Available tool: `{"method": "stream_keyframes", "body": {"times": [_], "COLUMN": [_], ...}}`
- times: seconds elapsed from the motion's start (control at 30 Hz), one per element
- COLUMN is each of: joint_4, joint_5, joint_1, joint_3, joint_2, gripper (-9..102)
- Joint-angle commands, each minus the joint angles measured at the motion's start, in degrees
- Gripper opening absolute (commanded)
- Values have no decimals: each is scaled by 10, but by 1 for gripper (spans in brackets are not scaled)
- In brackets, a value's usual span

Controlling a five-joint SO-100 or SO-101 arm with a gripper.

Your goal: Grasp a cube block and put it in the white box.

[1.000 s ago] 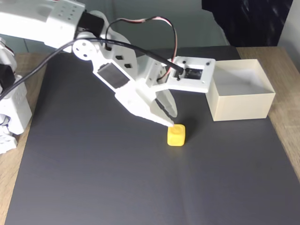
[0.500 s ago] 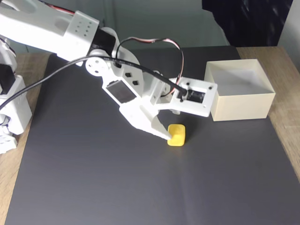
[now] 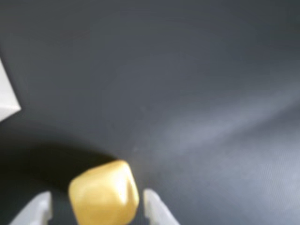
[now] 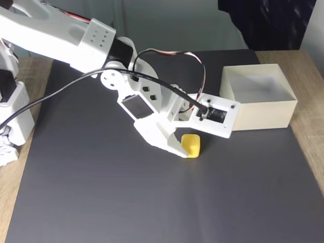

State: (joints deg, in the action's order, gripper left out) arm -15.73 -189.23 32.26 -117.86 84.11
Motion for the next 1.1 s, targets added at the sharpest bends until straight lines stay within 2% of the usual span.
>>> {"method": "stream_keyframes", "body": {"times": [0.0, 0.77, 0.9, 1.07], "joint_4": [11, 33, 34, 18], "joint_5": [-4, -40, -57, -75], "joint_1": [2, -25, -31, -35], "joint_3": [25, 25, 25, 25], "joint_2": [2, -40, -43, -40], "gripper": [26, 26, 21, 10]}}
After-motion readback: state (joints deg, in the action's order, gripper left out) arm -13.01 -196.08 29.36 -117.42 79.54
